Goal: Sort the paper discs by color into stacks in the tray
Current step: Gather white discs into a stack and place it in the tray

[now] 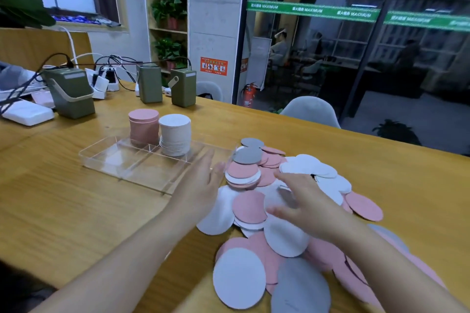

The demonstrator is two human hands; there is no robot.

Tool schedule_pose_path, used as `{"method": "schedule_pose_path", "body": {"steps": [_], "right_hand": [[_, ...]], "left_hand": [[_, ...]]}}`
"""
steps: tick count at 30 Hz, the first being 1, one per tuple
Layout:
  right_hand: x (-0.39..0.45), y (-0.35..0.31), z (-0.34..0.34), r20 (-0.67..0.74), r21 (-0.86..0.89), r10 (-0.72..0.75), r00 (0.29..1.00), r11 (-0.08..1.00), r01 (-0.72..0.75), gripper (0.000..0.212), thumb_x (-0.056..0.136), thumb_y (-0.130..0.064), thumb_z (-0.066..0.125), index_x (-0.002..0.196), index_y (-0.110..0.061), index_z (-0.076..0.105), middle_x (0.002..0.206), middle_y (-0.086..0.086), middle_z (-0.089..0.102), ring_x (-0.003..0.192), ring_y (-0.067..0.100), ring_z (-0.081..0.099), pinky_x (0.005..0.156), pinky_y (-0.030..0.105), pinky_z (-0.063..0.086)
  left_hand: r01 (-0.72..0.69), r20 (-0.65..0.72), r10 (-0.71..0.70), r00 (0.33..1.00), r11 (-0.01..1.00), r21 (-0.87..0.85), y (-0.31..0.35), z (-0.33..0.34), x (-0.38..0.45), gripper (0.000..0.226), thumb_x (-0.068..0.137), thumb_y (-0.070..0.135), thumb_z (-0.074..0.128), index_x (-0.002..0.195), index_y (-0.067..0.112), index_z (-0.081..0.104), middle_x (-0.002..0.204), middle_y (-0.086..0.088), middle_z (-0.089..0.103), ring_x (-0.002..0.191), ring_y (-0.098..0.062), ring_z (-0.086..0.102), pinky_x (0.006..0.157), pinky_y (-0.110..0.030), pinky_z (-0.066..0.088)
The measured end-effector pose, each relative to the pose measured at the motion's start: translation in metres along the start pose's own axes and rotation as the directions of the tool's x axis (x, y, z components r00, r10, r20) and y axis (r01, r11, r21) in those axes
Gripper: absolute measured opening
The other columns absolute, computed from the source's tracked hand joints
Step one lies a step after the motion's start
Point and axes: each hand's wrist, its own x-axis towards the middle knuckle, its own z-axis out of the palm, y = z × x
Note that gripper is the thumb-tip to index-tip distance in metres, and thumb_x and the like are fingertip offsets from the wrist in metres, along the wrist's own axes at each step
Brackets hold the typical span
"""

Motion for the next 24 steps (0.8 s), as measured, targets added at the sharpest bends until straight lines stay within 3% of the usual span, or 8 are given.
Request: {"method": "schedule_pose_path", "body": {"steps": [3, 6, 8, 12, 13, 15, 18, 24], "right_hand": [[-0.017, 0.013, 0.001, 0.084, -0.038, 0.098, 0.992, 0.995, -0.095, 0.076, 0.062, -0.064, 0.064, 0.123, -0.028, 0.038, 0.121, -0.01, 0.044, 0.115, 0.017, 0.038, 0.097, 0.038, 0.038], [-0.024, 0.017, 0.005, 0.04, -0.048, 0.114, 0.993, 0.993, -0.112, 0.064, 0.062, -0.06, 0.067, 0.111, -0.026, 0.043, 0.108, -0.01, 0.048, 0.103, 0.016, 0.043, 0.086, 0.036, 0.042], [-0.027, 0.016, 0.008, -0.031, -0.022, 0.054, 0.998, 0.998, -0.055, 0.055, 0.071, -0.048, 0.071, 0.113, -0.026, 0.044, 0.105, -0.014, 0.047, 0.102, 0.015, 0.042, 0.084, 0.033, 0.039], [-0.033, 0.02, 0.013, -0.182, 0.052, 0.021, 0.983, 0.999, -0.012, 0.062, 0.083, -0.033, 0.066, 0.137, -0.026, 0.036, 0.124, -0.011, 0.042, 0.117, 0.011, 0.035, 0.09, 0.021, 0.028], [-0.033, 0.021, 0.013, -0.231, 0.08, 0.007, 0.973, 0.997, 0.012, 0.059, 0.085, -0.028, 0.064, 0.137, -0.025, 0.036, 0.123, -0.013, 0.041, 0.117, 0.008, 0.034, 0.089, 0.015, 0.025], [-0.033, 0.024, 0.014, -0.308, 0.141, -0.021, 0.951, 0.988, 0.068, 0.049, 0.089, -0.019, 0.061, 0.134, -0.023, 0.041, 0.12, -0.016, 0.041, 0.114, -0.006, 0.035, 0.087, 0.001, 0.021], [-0.033, 0.026, 0.017, -0.358, 0.25, -0.003, 0.934, 0.963, 0.099, 0.037, 0.092, -0.011, 0.055, 0.125, -0.025, 0.048, 0.117, -0.018, 0.046, 0.107, -0.027, 0.033, 0.086, -0.006, 0.021], [-0.034, 0.021, 0.01, -0.368, 0.553, 0.127, 0.921, 0.826, 0.107, 0.04, 0.095, -0.001, 0.043, 0.109, -0.039, 0.046, 0.115, -0.029, 0.047, 0.103, -0.027, 0.039, 0.081, -0.003, 0.032]], "left_hand": [[-0.018, 0.042, 0.019, 0.999, 0.999, -0.044, 0.012, 0.016, -0.003, 0.037, 0.101, 0.026, 0.035, 0.136, 0.019, 0.042, 0.134, 0.019, 0.041, 0.123, 0.0, 0.04, 0.093, -0.002, 0.026], [0.034, 0.156, -0.019, 0.988, 0.994, -0.099, 0.026, 0.036, 0.0, 0.02, 0.102, 0.024, 0.033, 0.107, 0.022, 0.052, 0.11, 0.007, 0.055, 0.106, -0.009, 0.048, 0.089, -0.019, 0.033], [0.048, 0.222, -0.027, 0.975, 0.995, -0.092, 0.034, 0.049, 0.0, 0.028, 0.102, 0.025, 0.031, 0.113, 0.018, 0.056, 0.108, -0.002, 0.058, 0.109, -0.014, 0.051, 0.089, -0.023, 0.033], [0.032, 0.281, 0.018, 0.96, 0.984, -0.173, 0.042, 0.063, -0.014, 0.03, 0.103, 0.025, 0.033, 0.125, 0.037, 0.049, 0.108, 0.037, 0.047, 0.099, 0.028, 0.042, 0.084, 0.003, 0.029], [0.013, 0.306, 0.044, 0.951, 0.983, -0.182, 0.041, 0.064, -0.017, 0.03, 0.102, 0.025, 0.035, 0.125, 0.04, 0.047, 0.114, 0.035, 0.048, 0.104, 0.027, 0.041, 0.091, 0.0, 0.029], [-0.001, 0.333, 0.06, 0.941, 0.985, -0.173, 0.031, 0.068, -0.018, 0.035, 0.099, 0.036, 0.039, 0.133, 0.036, 0.045, 0.129, 0.021, 0.052, 0.123, 0.007, 0.042, 0.106, -0.019, 0.032], [-0.004, 0.365, 0.067, 0.929, 0.985, -0.171, 0.026, 0.068, -0.02, 0.049, 0.084, 0.044, 0.049, 0.133, 0.037, 0.043, 0.123, 0.004, 0.06, 0.112, -0.015, 0.057, 0.1, -0.032, 0.044], [-0.096, 0.301, 0.172, 0.938, 0.963, -0.25, 0.032, 0.068, -0.023, 0.039, 0.089, 0.017, 0.061, 0.119, 0.039, 0.049, 0.109, 0.024, 0.061, 0.106, 0.004, 0.057, 0.087, -0.017, 0.044]]}}
